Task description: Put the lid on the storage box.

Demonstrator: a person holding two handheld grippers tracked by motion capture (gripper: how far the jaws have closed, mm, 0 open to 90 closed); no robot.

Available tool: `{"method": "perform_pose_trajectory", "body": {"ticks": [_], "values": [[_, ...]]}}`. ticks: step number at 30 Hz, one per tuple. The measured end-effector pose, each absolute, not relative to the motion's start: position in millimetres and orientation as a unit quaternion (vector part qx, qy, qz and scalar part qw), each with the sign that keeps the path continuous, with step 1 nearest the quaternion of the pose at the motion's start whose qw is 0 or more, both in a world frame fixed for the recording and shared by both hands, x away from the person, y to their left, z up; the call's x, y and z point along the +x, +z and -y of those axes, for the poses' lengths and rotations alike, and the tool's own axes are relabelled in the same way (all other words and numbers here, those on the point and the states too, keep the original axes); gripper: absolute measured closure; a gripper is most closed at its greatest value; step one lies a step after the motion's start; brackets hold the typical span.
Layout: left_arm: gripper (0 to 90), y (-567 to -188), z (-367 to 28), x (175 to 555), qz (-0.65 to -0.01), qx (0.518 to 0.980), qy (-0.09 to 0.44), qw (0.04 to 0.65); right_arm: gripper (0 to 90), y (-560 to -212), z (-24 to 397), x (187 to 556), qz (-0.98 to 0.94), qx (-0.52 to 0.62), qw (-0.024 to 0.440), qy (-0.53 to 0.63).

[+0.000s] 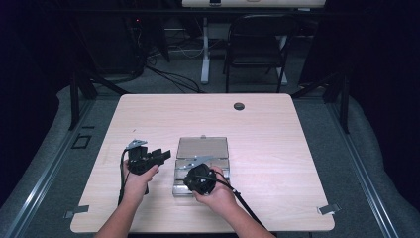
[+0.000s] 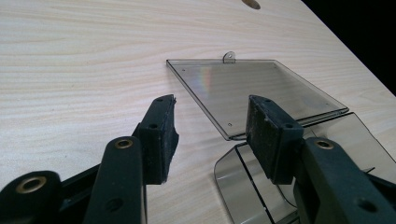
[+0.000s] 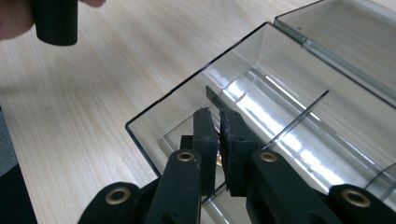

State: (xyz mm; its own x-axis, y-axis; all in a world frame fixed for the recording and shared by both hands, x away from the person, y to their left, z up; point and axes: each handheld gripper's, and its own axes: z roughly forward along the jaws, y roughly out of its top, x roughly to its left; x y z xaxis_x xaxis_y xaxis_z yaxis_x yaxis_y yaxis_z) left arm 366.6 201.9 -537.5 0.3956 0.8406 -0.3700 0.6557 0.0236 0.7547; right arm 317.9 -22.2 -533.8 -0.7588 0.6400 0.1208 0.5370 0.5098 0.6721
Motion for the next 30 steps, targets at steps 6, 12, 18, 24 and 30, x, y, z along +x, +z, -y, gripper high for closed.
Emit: {"method": "perform_pose_trajectory", "body": {"ticks": [6,12,18,24,30], "values": [[52.0,-537.9,-201.4,366.6,-0.542,0.692,0.099,0.468,85.7,-540.0,20.1,317.9,-0.868,0.34,0.068,0.355],[52.0,-538.1,-201.6,366.8,-0.541,0.691,0.099,0.468,85.7,-544.3,17.0,318.8,-0.874,0.334,0.065,0.347],[52.0,-538.1,-201.6,366.8,-0.541,0.691,0.099,0.468,85.7,-546.1,15.3,318.7,-0.874,0.335,0.063,0.346],[52.0,-538.3,-201.4,366.8,-0.541,0.692,0.099,0.467,85.7,-546.7,15.0,318.6,-0.874,0.336,0.062,0.347],[52.0,-538.4,-201.4,366.8,-0.542,0.692,0.099,0.467,85.6,-547.3,14.5,318.7,-0.875,0.333,0.062,0.346]]}}
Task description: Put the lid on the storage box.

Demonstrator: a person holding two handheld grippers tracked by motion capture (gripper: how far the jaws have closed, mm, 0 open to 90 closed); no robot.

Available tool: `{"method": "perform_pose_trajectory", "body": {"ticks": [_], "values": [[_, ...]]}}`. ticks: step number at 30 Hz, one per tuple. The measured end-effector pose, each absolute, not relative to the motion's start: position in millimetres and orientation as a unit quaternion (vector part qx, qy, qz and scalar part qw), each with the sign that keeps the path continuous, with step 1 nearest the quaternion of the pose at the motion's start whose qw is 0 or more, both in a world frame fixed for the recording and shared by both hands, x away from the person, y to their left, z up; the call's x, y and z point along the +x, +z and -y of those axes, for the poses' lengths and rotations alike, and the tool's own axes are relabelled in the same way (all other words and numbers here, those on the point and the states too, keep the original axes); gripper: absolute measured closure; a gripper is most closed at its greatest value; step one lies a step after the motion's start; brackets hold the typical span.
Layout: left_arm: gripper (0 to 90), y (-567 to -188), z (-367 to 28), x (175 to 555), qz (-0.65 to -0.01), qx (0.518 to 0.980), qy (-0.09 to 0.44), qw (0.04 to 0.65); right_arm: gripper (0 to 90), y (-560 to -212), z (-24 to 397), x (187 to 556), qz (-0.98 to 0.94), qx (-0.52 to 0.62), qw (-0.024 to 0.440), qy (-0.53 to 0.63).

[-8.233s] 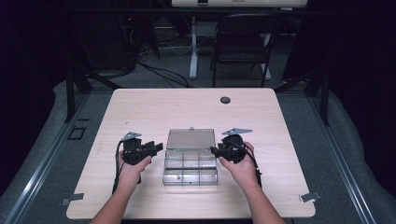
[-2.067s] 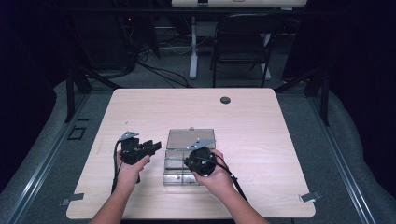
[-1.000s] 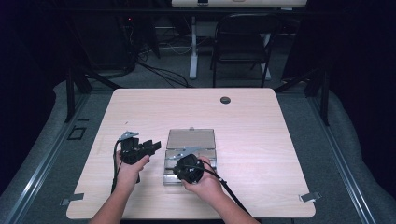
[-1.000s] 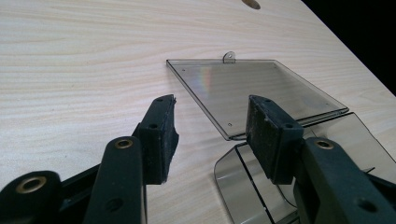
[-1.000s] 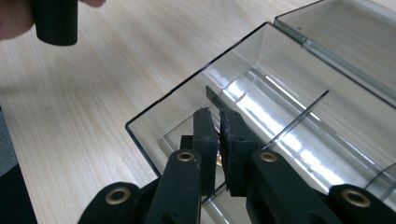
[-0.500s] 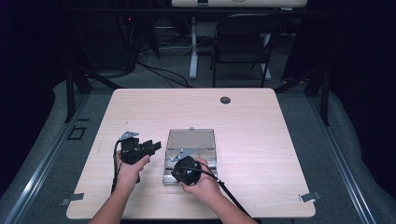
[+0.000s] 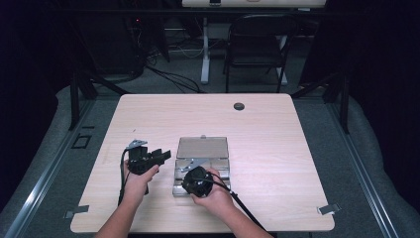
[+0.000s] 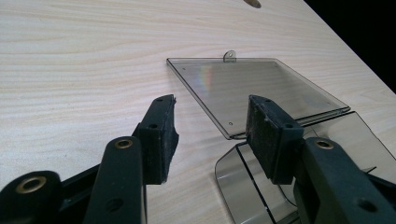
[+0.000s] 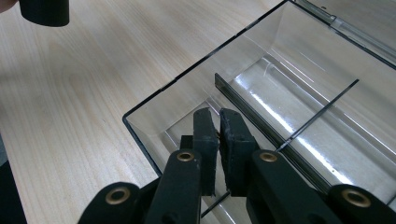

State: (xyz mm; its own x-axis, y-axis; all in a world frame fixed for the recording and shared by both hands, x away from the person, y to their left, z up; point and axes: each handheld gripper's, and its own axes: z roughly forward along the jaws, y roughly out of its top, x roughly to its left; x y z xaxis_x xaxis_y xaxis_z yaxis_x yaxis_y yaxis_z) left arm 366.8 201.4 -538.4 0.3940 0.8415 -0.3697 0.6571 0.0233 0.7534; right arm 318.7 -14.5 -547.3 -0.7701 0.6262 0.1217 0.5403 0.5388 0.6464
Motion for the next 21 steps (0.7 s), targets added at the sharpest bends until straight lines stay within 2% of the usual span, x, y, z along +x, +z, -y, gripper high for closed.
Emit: {"method": "perform_pose_trajectory", "body": {"ticks": [9,21], "values": [[52.0,-538.5,-201.6,366.8,-0.542,0.691,0.099,0.468,84.8,-547.8,14.3,319.1,-0.876,0.333,0.061,0.344],[52.0,-538.4,-201.8,366.7,-0.542,0.691,0.098,0.468,72.5,-536.8,26.3,320.1,-0.862,0.342,0.07,0.368]]}}
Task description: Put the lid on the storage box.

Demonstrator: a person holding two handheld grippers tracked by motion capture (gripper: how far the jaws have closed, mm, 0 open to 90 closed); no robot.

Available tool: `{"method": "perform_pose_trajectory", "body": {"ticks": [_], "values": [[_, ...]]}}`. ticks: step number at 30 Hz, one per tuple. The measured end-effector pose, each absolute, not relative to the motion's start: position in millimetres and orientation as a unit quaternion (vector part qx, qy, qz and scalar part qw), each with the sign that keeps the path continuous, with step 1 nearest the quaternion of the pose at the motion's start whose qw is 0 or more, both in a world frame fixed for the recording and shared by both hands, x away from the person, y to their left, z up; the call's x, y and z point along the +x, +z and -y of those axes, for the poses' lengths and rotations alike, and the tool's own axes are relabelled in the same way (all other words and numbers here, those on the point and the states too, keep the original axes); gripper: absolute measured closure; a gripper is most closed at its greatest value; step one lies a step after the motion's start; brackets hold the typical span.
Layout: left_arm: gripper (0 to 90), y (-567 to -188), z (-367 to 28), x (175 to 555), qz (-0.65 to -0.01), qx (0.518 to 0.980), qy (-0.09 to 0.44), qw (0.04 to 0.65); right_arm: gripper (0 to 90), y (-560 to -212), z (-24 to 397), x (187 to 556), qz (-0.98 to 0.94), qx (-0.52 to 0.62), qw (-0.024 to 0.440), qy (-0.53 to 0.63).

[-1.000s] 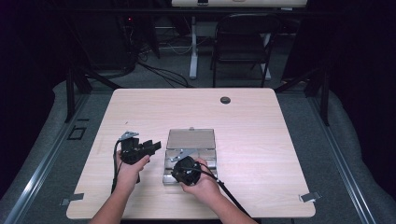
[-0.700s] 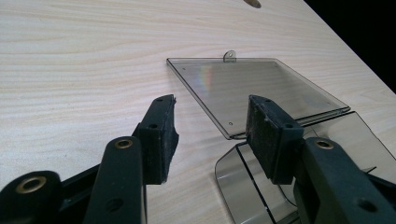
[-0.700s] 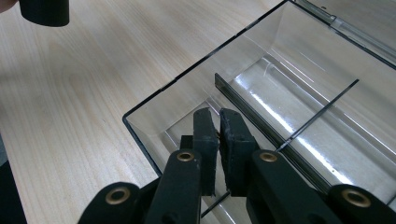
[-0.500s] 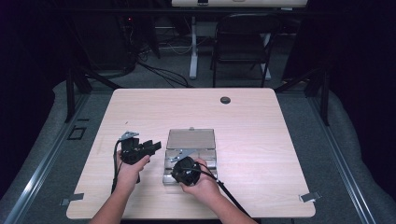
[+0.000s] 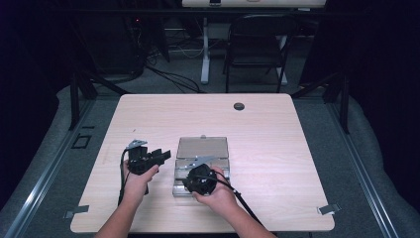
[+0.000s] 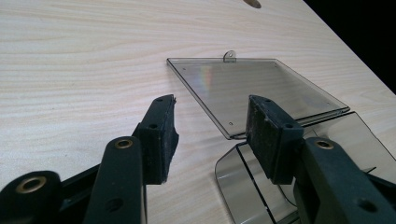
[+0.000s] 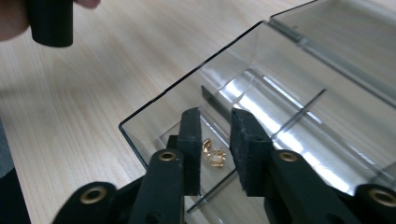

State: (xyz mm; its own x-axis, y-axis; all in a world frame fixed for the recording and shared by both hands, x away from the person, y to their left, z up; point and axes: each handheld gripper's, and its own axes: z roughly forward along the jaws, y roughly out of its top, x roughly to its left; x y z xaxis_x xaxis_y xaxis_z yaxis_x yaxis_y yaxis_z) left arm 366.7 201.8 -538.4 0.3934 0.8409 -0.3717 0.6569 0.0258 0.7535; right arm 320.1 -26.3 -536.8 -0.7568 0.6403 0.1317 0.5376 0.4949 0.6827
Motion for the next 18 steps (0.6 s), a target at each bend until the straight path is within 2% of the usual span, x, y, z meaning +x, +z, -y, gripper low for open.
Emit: {"method": "perform_pose_trajectory", "body": {"ticks": [7,18], "values": [[52.0,-538.2,-202.3,366.7,-0.543,0.689,0.099,0.469,59.3,-524.9,49.5,325.1,-0.843,0.36,0.078,0.392],[51.9,-538.4,-202.0,366.8,-0.543,0.69,0.1,0.468,53.1,-518.1,89.1,334.3,-0.817,0.395,0.115,0.404]]}}
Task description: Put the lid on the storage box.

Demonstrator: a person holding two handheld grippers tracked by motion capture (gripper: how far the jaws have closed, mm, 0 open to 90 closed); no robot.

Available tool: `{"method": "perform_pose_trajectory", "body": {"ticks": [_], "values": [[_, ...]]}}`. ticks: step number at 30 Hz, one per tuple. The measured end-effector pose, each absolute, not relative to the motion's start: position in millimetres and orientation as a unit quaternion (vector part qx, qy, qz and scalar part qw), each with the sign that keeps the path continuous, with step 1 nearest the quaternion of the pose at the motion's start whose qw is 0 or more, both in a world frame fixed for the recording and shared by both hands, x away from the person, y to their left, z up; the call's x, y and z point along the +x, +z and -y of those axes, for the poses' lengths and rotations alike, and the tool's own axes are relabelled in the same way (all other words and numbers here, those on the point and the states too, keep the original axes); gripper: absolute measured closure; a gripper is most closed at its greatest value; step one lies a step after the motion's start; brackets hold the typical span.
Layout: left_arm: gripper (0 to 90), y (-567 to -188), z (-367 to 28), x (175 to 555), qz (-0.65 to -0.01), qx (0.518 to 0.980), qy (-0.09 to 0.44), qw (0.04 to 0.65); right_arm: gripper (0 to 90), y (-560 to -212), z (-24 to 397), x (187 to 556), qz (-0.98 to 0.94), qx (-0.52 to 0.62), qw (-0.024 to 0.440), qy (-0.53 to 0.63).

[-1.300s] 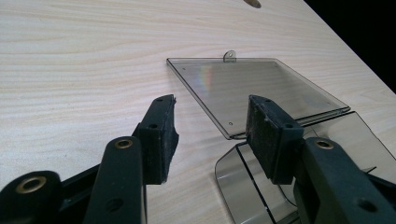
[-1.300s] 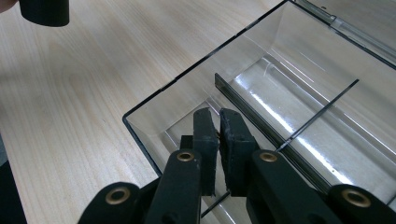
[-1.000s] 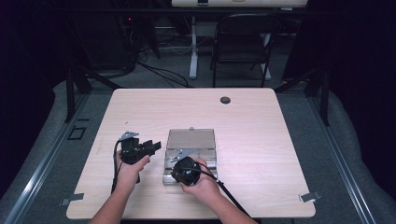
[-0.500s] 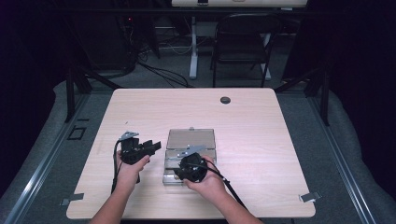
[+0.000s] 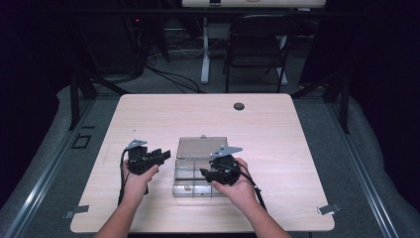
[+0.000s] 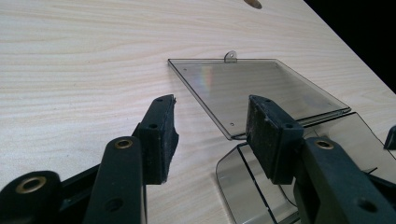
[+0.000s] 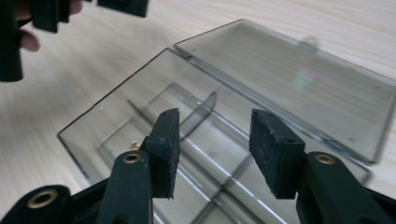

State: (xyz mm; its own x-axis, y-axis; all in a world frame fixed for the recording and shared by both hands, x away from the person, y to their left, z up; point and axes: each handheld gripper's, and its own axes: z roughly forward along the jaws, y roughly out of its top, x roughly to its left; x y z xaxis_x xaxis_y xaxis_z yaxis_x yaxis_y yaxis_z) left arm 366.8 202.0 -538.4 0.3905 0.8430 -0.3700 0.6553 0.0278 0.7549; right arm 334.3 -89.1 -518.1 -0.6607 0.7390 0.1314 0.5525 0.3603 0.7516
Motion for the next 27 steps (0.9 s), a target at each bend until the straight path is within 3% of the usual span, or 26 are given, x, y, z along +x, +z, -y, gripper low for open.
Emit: {"method": "perform_pose_trajectory", "body": {"ticks": [9,20,27], "values": [[49.6,-538.7,-201.5,367.0,-0.542,0.692,0.106,0.464,45.8,-522.6,113.1,341.8,-0.794,0.421,0.161,0.409],[48.5,-539.3,-201.3,367.4,-0.542,0.695,0.108,0.46,46.0,-530.8,127.5,347.4,-0.791,0.431,0.16,0.403],[47.0,-539.8,-201.3,367.9,-0.541,0.699,0.109,0.455,38.6,-533.2,134.7,348.8,-0.779,0.439,0.158,0.419]]}}
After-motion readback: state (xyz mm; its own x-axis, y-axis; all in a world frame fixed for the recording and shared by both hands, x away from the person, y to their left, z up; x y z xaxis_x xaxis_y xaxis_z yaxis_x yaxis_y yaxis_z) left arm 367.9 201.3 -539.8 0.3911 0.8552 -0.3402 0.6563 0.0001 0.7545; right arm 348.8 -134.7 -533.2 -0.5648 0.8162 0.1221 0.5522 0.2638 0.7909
